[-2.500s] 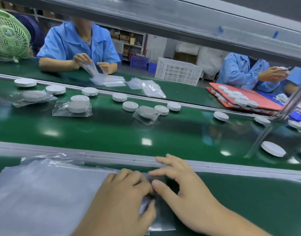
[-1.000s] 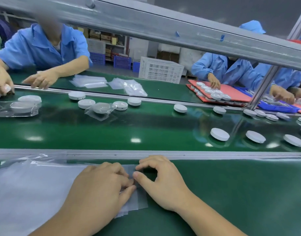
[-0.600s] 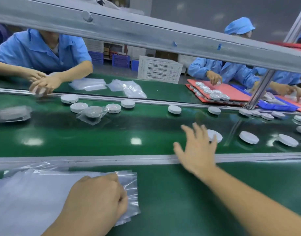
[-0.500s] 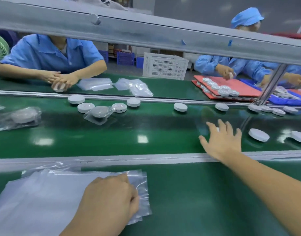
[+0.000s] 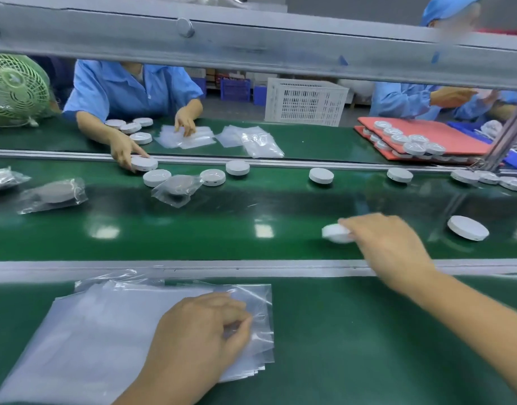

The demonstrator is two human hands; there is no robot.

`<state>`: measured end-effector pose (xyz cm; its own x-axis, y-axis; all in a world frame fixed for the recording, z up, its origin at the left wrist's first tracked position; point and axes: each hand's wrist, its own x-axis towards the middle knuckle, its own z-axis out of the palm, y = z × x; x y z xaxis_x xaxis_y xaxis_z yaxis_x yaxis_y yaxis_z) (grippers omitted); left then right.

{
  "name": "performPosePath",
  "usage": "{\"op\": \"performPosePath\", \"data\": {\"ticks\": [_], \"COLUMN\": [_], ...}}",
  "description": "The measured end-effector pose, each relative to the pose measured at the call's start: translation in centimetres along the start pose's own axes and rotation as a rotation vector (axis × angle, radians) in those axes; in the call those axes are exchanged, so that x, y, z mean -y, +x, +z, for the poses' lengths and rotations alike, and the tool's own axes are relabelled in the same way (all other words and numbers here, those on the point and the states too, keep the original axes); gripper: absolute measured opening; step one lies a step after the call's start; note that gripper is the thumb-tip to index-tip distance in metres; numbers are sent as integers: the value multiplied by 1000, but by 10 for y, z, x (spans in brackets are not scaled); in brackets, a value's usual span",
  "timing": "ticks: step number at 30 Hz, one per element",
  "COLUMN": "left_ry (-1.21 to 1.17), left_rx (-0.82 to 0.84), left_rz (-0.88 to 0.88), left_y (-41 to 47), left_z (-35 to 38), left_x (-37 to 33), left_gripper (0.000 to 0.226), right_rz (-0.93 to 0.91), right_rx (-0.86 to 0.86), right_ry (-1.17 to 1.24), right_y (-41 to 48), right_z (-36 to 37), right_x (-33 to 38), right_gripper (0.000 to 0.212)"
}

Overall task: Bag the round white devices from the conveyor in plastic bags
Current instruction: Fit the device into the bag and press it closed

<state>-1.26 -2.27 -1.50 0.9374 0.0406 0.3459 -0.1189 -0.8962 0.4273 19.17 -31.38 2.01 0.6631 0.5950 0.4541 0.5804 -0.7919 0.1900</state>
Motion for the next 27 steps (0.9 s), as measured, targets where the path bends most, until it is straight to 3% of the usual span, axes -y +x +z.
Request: {"op": "performPosePath", "data": {"ticks": [4,7,10,11,14,17,19,21,24,27], "left_ry": [-195,-565,-857,-866,-858,-962,-937,-819,-370,-6], "left_rx": [-66,15,330,349,53,-241,-259,-180,-113,23], "left_rz": [-135,-143,-81,-70,-120,-198,-164,-118,-26,185], "left_y": [1,3,2,2,3,5,7,7,10,15], "left_z": [-4,-11,-20,-21,-12,-3,-2,-1,-2,-4], "left_x": [4,-3,-13,-16,-28,-35,-34,-24,-8,-3], "left_gripper": [21,11,40,52,50,25,21,37,57,44], "right_rz": [-427,-525,-358,-257,133,246,201,242,420,505], "right_rx": [-194,-375,-444,-436,-253,145,224,123,-27,-39], "right_ry": [253,345,610,739,1144,1487,1412,1208,1070,828], "right_y": [-50,-63,-61,-59,-52,-40,-24,4,58,119], "right_z": [-12,-22,-30,-33,-43,-47,-48,-42,-19,4], "right_x": [75,107,131,138,153,155,151,144,119,95], "right_gripper": [31,30,21,22,30,47,40,24,7,2]}}
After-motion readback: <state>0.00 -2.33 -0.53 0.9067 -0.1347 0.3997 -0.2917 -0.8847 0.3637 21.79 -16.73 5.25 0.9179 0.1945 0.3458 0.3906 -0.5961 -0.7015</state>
